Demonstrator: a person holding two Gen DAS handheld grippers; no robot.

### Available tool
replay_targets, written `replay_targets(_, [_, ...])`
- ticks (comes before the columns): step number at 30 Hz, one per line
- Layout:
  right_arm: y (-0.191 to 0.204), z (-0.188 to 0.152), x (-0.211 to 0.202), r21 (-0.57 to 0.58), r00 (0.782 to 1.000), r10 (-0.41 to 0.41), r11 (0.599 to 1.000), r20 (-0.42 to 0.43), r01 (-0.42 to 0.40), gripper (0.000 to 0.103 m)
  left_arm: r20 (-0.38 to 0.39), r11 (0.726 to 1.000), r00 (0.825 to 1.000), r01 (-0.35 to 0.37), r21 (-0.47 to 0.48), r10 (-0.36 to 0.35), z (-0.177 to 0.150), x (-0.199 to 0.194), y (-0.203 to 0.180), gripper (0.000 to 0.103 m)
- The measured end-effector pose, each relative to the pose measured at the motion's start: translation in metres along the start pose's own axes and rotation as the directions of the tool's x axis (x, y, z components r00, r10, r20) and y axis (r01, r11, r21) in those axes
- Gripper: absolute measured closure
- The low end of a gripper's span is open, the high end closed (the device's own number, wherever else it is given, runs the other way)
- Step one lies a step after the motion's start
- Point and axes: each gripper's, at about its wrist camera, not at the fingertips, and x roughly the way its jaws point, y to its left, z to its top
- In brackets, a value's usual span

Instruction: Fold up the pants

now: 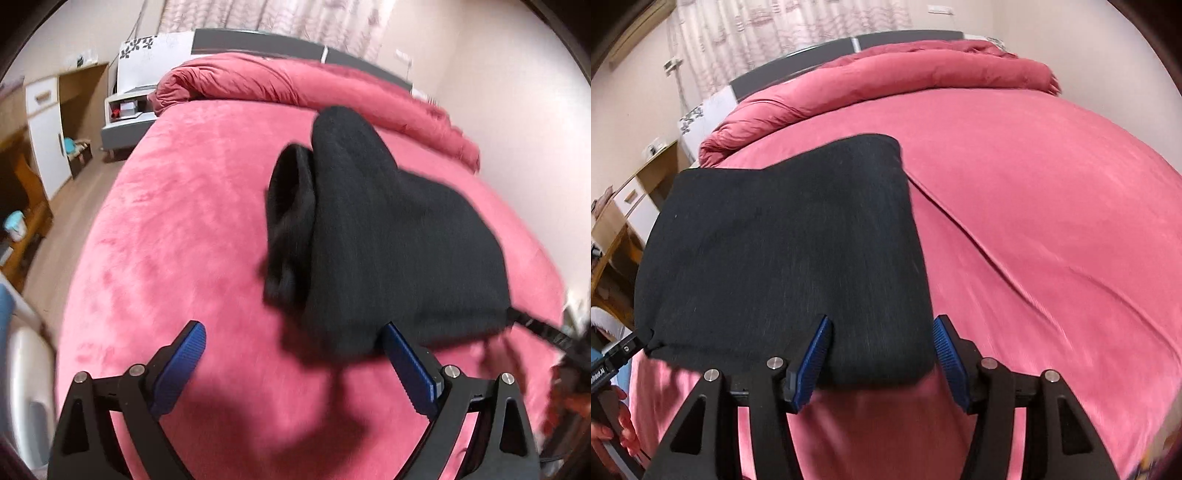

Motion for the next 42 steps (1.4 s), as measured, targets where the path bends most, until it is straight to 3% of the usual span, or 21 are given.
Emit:
replay_targets(4, [0.015, -0.023, -0.014, -0.029, 1.000, 0.010, 1.000, -0.003, -0.010, 0.045, -0.033, 0.993, 0.997, -0.066, 0.095, 0.069, -0.032, -0.007, -0.017, 0.006])
replay_targets(7, [0.048, -0.040, -0.014, -0.108, 1.000, 0.022, 0.994, 0.017, -0.020, 0.045, -0.045, 0.988, 0.993, -0.108, 0.106, 0.113, -0.049, -0.007, -0.031, 0.006])
replay_targets(15, [0.075, -0.074, -0.009, -0.189, 0.999, 0.043, 0.981, 0.008, -0.040, 0.042, -0.050, 0.971, 0.976, -0.202, 0.126, 0.210, -0.084, -0.010, -0.057, 0.005])
replay_targets(26, [0.091, -0.096, -0.011, -0.229, 0.999, 0.018, 0.973, 0.029, -0.011, 0.041, -0.029, 0.971, 0.973, -0.225, 0.082, 0.228, -0.095, -0.015, -0.058, 0.003])
replay_targets(42, [0.084, -0.105, -0.009, -0.238, 1.000, 0.015, 0.971, 0.023, -0.009, 0.040, -0.042, 0.972, 0.973, -0.222, 0.077, 0.226, -0.096, -0.014, -0.054, 0.000])
